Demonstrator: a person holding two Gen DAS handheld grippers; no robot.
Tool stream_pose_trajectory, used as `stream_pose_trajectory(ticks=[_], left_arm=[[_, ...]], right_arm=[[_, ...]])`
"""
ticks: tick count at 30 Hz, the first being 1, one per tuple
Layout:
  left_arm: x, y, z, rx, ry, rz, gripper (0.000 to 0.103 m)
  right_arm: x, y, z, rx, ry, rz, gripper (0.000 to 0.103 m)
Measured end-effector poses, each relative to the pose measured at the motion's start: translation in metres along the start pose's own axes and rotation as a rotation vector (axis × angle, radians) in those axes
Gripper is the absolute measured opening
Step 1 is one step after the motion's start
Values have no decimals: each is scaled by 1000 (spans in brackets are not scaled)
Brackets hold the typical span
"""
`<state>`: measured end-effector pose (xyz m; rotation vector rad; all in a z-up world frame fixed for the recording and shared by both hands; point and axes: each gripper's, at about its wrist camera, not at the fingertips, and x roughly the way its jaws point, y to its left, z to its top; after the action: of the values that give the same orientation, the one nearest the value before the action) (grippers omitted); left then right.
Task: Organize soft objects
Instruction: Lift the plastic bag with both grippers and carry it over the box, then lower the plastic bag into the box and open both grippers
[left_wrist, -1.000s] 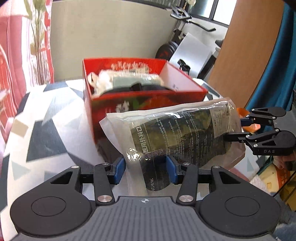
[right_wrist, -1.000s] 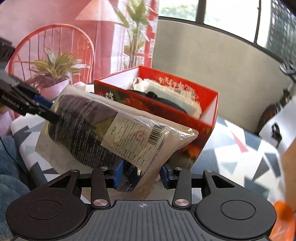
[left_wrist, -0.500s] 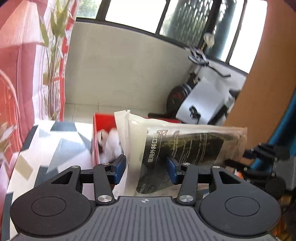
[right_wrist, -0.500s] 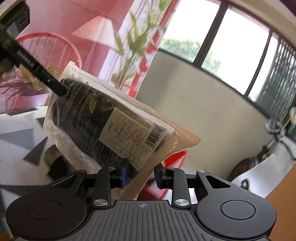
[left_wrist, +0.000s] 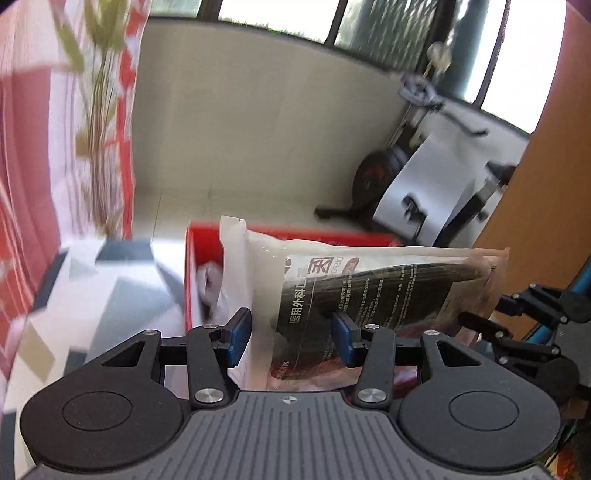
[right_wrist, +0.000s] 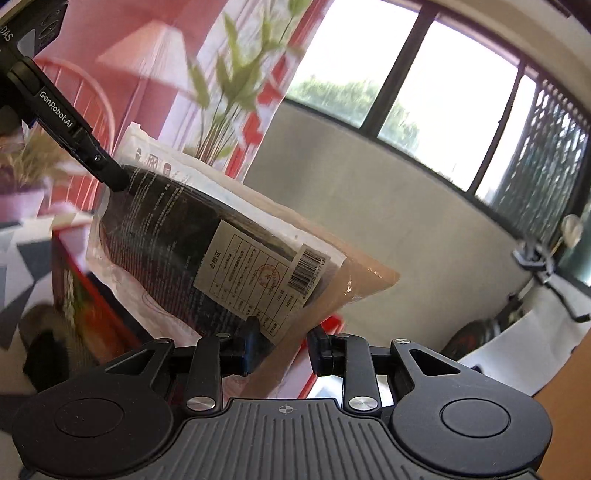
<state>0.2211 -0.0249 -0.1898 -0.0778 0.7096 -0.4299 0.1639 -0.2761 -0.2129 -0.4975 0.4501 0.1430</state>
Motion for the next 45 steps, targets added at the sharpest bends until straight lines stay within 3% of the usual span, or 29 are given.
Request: stream_pose_trajectory(ticks=[14, 23, 27, 32, 35, 37, 38, 40, 41, 45], left_arm=[[-1, 26, -7, -18, 88, -18, 50], [-42, 24, 14, -64, -77, 2, 50], [-23, 8, 25, -73, -59, -3, 48], [14, -17, 11, -17, 17, 28, 43], [24, -19, 0, -20, 42, 34, 42], [25, -17, -4, -14, 47, 34, 42], [25, -16, -5, -11, 50, 31, 42], [25, -13, -4, -12, 55, 26, 42], [25, -12, -4, -13, 57, 24, 42], [27, -14, -4, -8, 62, 21, 42]], right_arm=[[32, -5, 2, 133, 133, 176, 16], [27, 3, -6, 105, 139, 201, 14], [28, 2, -7, 127, 140, 200, 14], [27, 2, -9, 142, 140, 190, 14], [23, 2, -10, 149, 136, 188, 19], [16, 0, -10, 135, 128, 186, 28], [12, -2, -10, 128, 125, 192, 38], [4, -8, -8, 138, 111, 193, 42], [0, -12, -6, 153, 99, 207, 42], [-11, -29, 3, 289, 40, 246, 61]])
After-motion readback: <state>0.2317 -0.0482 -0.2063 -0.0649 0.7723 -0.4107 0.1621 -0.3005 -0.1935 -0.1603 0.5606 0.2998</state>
